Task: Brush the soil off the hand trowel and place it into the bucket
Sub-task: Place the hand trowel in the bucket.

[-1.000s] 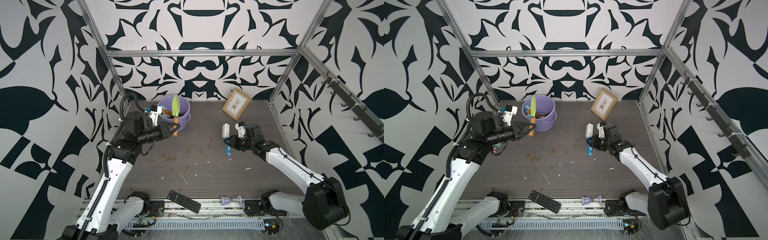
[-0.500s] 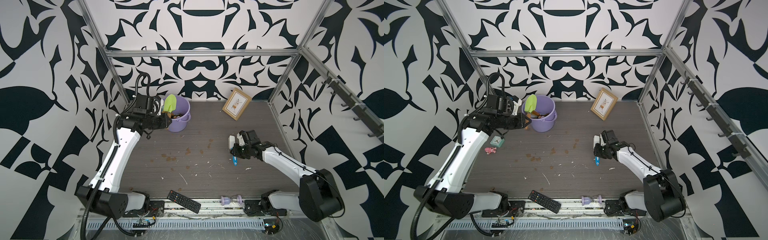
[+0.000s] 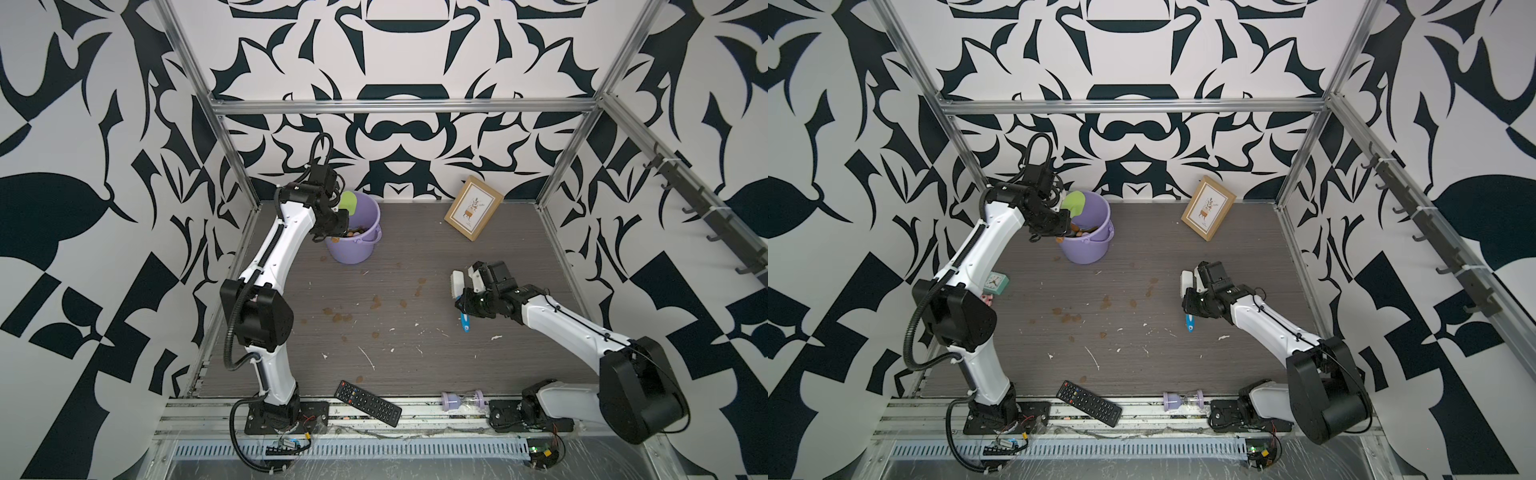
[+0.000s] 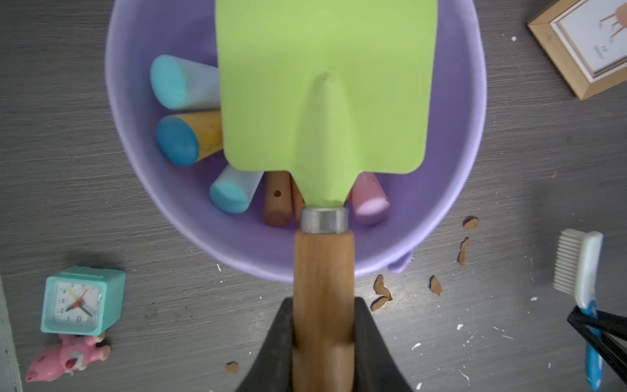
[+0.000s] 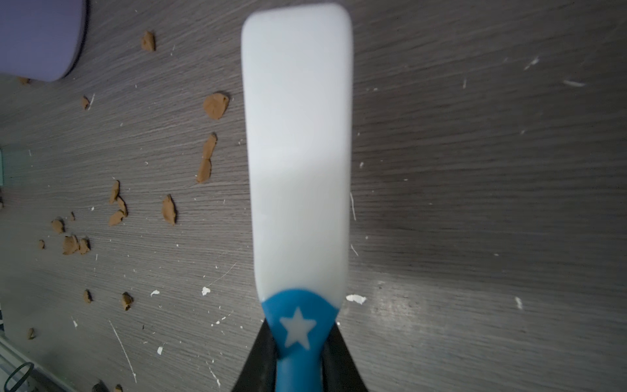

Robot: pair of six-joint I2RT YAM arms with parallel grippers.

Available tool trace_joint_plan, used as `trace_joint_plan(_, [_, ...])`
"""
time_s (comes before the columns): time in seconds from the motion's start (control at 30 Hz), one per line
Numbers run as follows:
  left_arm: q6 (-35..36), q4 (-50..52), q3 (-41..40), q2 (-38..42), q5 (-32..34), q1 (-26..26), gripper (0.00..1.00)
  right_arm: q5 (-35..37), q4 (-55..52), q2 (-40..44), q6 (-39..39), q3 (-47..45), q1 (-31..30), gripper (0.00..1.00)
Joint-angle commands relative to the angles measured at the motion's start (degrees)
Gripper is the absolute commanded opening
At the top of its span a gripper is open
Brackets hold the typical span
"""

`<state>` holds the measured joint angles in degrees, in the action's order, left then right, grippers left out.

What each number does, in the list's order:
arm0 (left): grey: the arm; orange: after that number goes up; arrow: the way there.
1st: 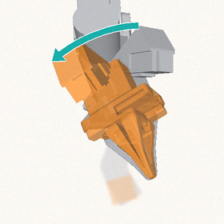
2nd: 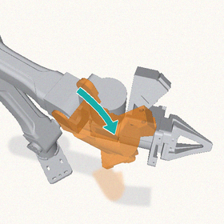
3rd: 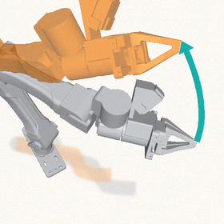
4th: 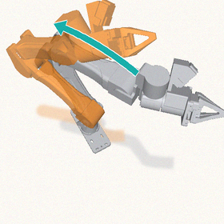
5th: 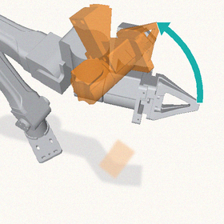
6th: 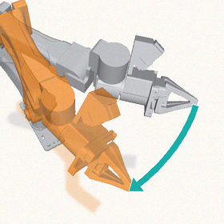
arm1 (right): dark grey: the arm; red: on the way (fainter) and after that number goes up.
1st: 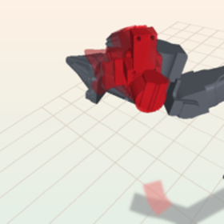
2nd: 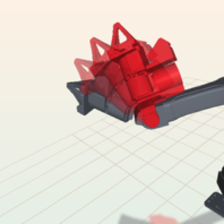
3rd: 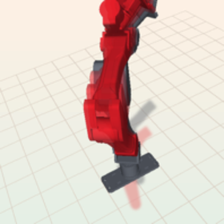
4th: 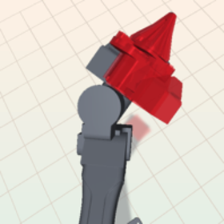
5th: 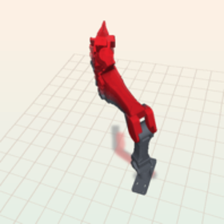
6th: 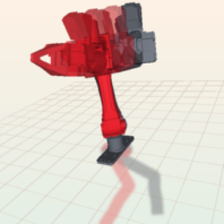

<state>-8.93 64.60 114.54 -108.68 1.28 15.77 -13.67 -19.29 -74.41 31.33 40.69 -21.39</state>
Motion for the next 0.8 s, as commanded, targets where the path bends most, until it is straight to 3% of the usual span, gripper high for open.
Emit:
trace_joint_plan(0.0, [1.2,5.2,6.1,-4.0,3.2,0.5,0.00,-0.4,2.1,1.2,0.6,-0.2,-1.0,0.00])
trace_joint_plan(0.17, [3.1,11.3,13.3,-10.0,8.0,2.4,0.00,0.1,1.9,2.3,0.7,-0.4,-1.4,0.00])
trace_joint_plan(0.2, [3.2,11.3,13.3,-10.1,8.1,2.6,0.05,0.2,1.9,2.5,0.7,-0.5,-1.4,0.00])
trace_joint_plan(0.27, [3.4,11.2,13.0,-10.2,8.4,2.8,0.26,0.5,1.7,2.5,0.6,-0.5,-1.4,0.00])
trace_joint_plan(0.37, [3.6,10.9,13.1,-9.9,8.5,2.9,0.43,0.7,1.3,2.5,0.4,-0.3,-1.4,0.00])
trace_joint_plan(0.57, [4.8,9.4,13.4,-5.5,10.8,3.0,0.59,3.7,-2.7,2.3,-1.1,1.0,-1.4,0.00])
trace_joint_plan(0.63, [3.6,7.7,10.4,-1.5,11.2,3.0,0.62,4.8,-3.5,2.0,-1.7,1.0,-1.4,0.00])
trace_joint_plan(0.77, [0.1,-4.6,-6.4,13.1,10.5,4.7,0.71,9.0,-5.2,-0.7,-3.2,2.6,-1.3,0.00])
